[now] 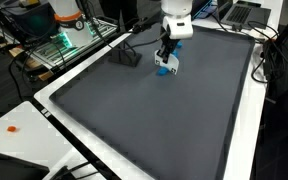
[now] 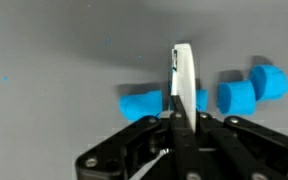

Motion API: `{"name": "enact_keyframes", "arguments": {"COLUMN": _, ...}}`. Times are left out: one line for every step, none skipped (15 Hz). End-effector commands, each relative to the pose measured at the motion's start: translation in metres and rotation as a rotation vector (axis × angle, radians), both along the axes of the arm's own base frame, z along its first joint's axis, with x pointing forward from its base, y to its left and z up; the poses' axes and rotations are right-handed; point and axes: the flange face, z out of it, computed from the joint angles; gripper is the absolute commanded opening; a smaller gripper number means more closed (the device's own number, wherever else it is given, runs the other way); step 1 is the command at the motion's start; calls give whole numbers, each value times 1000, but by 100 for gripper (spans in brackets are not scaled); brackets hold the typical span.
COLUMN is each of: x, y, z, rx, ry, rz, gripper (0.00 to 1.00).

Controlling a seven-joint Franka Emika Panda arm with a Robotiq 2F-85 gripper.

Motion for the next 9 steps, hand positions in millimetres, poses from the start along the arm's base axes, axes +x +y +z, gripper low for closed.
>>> {"name": "enact_keyframes", "arguments": {"x": -9, "y": 9, "z": -18, "rx": 62, "ry": 37, "rz": -21, "gripper": 1}}
{"name": "enact_keyframes", "arguments": {"x": -9, "y": 7, "z": -16, "rx": 59, "ry": 33, "rz": -28, "gripper": 1}}
{"name": "enact_keyframes", "arguments": {"x": -9, "y": 6, "z": -14, "rx": 53, "ry": 28, "rz": -30, "gripper": 1}}
{"name": "enact_keyframes", "arguments": {"x": -9, "y": 4, "z": -9, "rx": 43, "ry": 21, "rz": -32, "gripper": 1}}
{"name": "enact_keyframes", "arguments": {"x": -9, "y": 4, "z": -4, "rx": 41, "ry": 14, "rz": -37, "gripper": 1}}
{"name": "enact_keyframes", "arguments": {"x": -10, "y": 3, "z": 3, "rx": 36, "ry": 5, "rz": -50, "gripper": 1}}
{"name": "enact_keyframes", "arguments": {"x": -12, "y": 3, "z": 7, "rx": 36, "ry": -1, "rz": -57, "gripper": 1}}
{"name": "enact_keyframes", "arguments": {"x": -14, "y": 3, "z": 14, "rx": 32, "ry": -6, "rz": -77, "gripper": 1}}
{"name": "enact_keyframes", "arguments": {"x": -16, "y": 3, "z": 20, "rx": 31, "ry": -11, "rz": -94, "gripper": 1}}
